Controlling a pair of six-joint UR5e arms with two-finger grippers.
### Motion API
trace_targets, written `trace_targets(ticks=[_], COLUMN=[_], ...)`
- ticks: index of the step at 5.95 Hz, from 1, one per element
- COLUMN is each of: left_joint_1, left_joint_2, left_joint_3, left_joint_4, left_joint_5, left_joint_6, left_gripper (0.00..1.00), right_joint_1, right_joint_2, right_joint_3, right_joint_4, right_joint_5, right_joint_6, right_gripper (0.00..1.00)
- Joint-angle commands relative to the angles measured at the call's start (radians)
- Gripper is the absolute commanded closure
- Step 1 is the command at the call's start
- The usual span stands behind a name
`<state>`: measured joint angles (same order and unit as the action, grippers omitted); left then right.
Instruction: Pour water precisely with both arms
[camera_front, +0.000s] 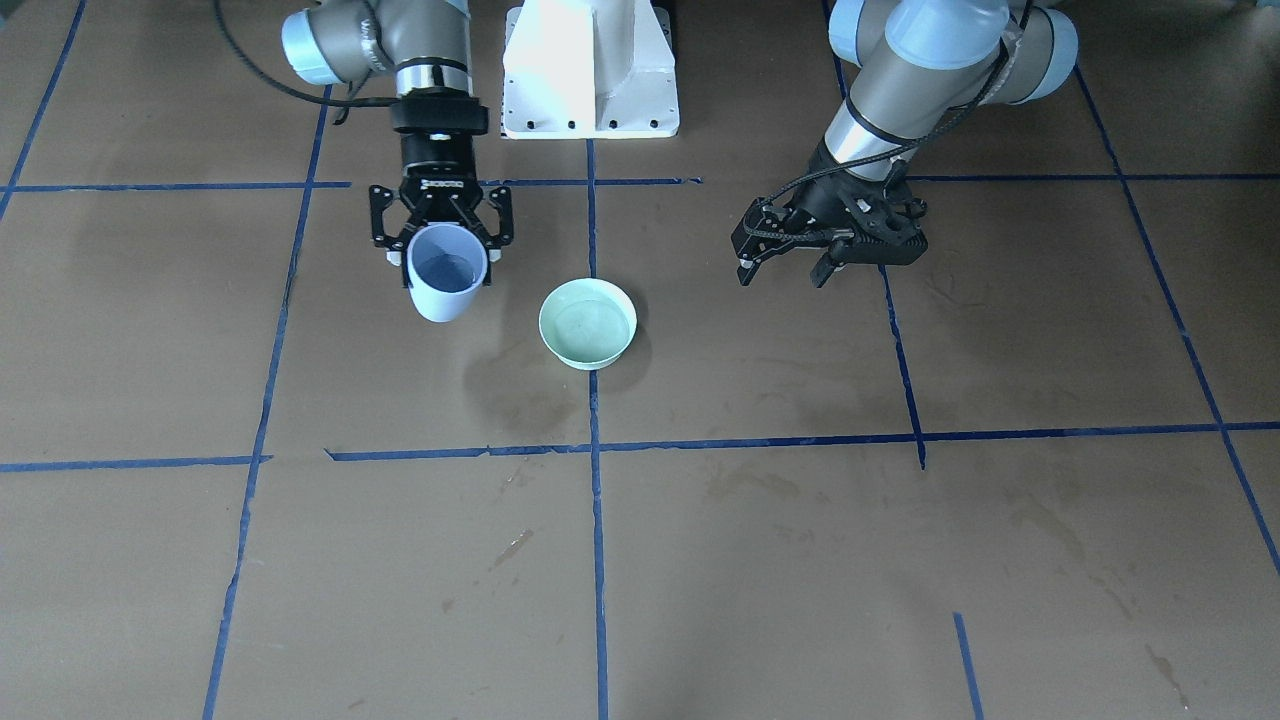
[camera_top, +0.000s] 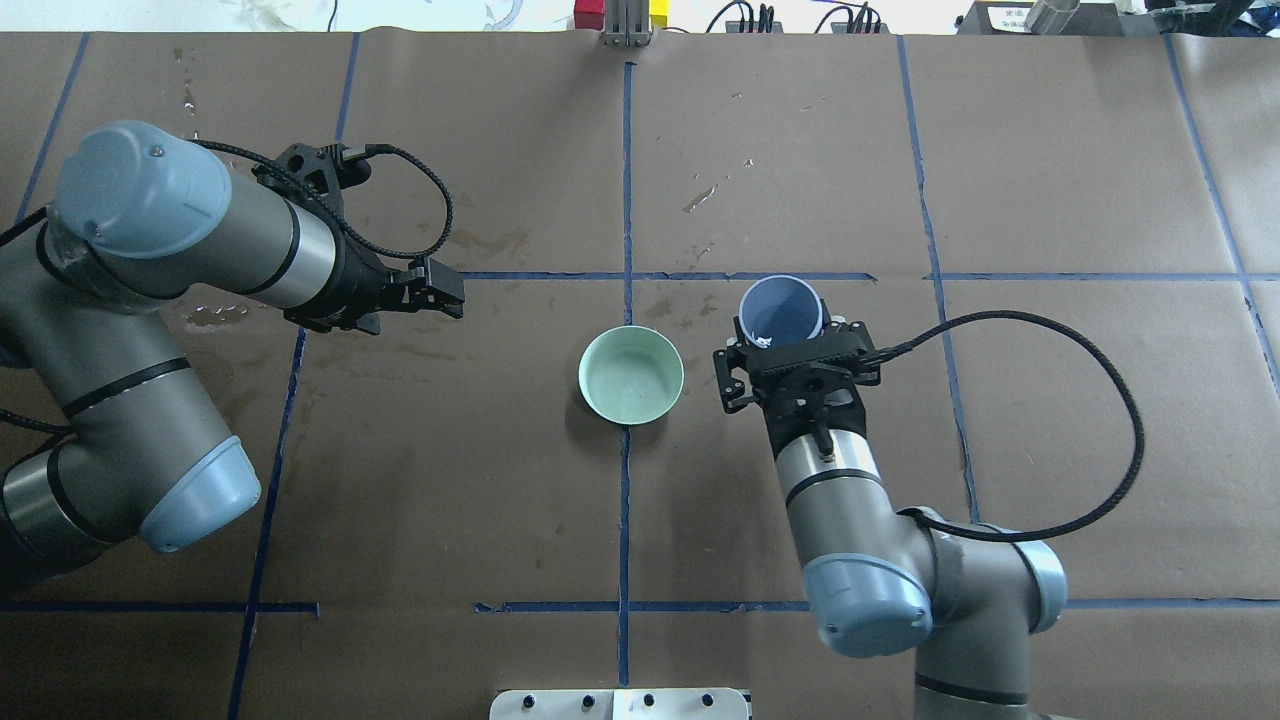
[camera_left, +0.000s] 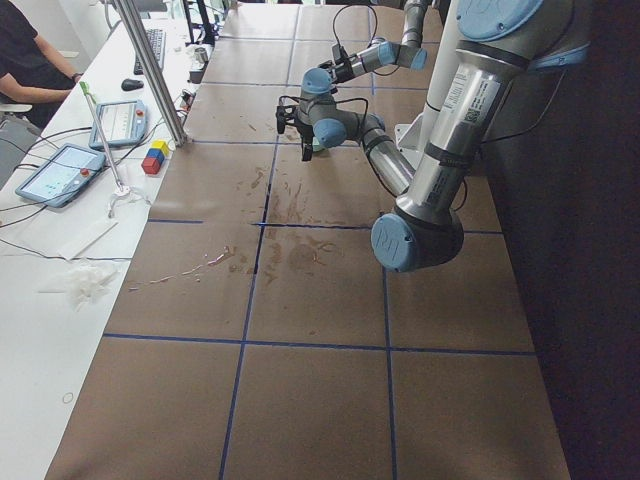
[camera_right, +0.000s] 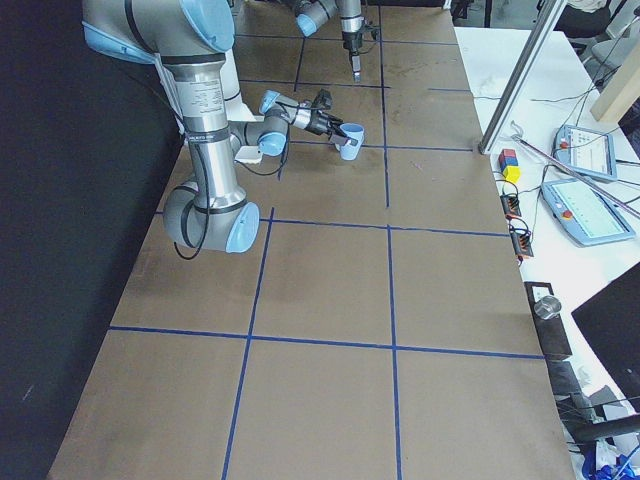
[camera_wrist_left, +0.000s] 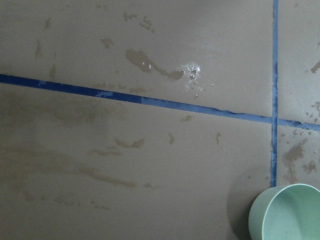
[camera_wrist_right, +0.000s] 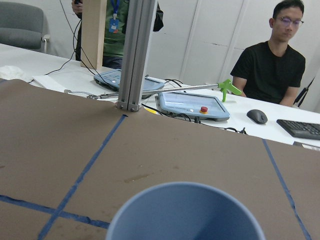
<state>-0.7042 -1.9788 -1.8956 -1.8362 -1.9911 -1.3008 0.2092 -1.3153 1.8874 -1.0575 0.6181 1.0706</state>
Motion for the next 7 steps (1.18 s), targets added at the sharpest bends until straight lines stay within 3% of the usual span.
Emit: trace_targets(ticks=[1,4,6,7], left_joint_1=[-0.001,0.000,-0.001,-0.001], left_joint_2=[0.000,0.000,-0.002,0.000], left_joint_3=[0.000,0.000,-0.002,-0.002], left_joint_4=[0.000,0.000,0.000,0.000], left_joint_5=[0.000,0.000,0.000,0.000], left_joint_6=[0.000,0.000,0.000,0.000], left_gripper=[0.04,0.04,0.04,0.04], right_joint_1=[0.021,0.058,0.070,0.070], right_joint_2=[-0.263,-0.592,-0.610,-0.605], right_joint_3=[0.019,-0.040,-0.352,-0.373], right_joint_4=[0.361,0.795,1.130,1.148], right_joint_5=[0.043,0.049,0.042,0.026], right_joint_6=[0.041,0.057,0.063,0.063], right_gripper=[1.00,1.00,1.00,1.00])
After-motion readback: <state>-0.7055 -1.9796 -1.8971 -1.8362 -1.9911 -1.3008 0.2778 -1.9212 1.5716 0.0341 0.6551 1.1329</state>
